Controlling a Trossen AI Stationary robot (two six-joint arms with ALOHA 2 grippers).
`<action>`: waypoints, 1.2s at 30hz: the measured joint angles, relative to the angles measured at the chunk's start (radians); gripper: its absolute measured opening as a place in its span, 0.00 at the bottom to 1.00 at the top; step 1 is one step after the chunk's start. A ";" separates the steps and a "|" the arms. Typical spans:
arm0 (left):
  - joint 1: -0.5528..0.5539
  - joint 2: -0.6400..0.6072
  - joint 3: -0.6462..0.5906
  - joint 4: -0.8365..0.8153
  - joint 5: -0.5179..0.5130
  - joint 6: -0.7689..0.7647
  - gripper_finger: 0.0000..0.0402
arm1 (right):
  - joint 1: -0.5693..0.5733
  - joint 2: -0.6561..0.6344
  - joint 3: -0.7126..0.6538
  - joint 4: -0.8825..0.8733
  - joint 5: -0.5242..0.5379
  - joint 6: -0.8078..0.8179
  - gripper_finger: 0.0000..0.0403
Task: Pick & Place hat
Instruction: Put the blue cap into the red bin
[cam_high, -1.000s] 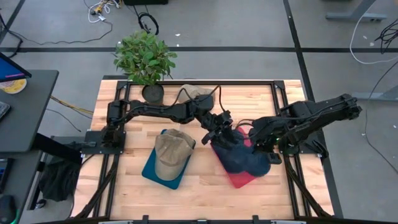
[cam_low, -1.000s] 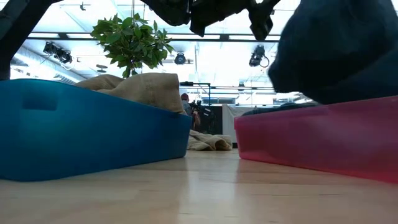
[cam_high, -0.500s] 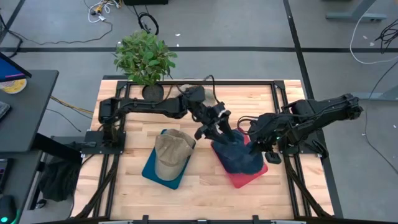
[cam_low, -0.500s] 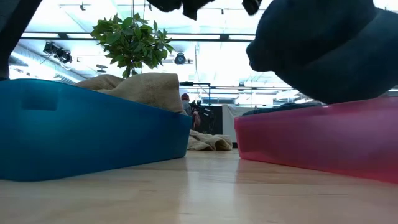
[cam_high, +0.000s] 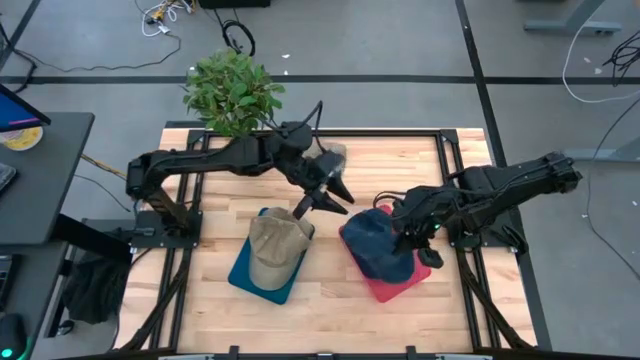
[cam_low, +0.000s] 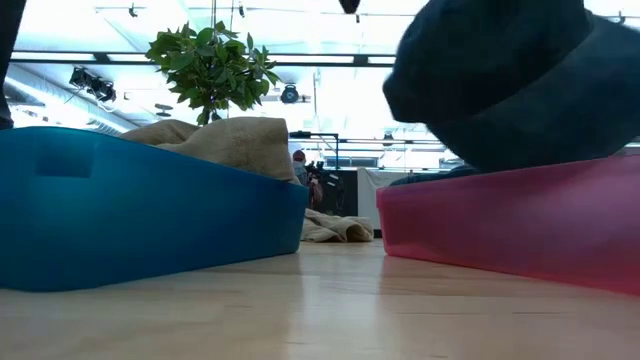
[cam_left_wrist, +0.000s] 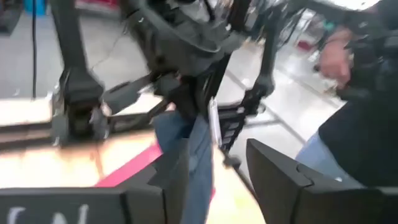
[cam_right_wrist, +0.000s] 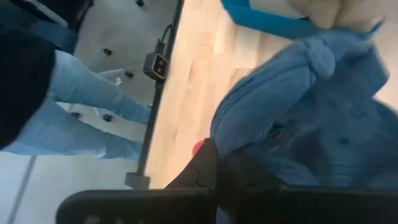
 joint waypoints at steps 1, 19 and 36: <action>0.000 -0.011 0.000 -0.040 -0.007 0.005 0.39 | 0.000 0.000 -0.018 0.018 -0.016 0.008 0.00; -0.028 -0.038 -0.001 -0.098 -0.031 0.009 0.25 | -0.079 -0.001 -0.287 0.124 -0.048 -0.096 0.00; -0.030 -0.038 -0.001 -0.139 -0.049 -0.009 0.25 | -0.166 -0.027 -0.289 0.114 0.088 -0.362 0.01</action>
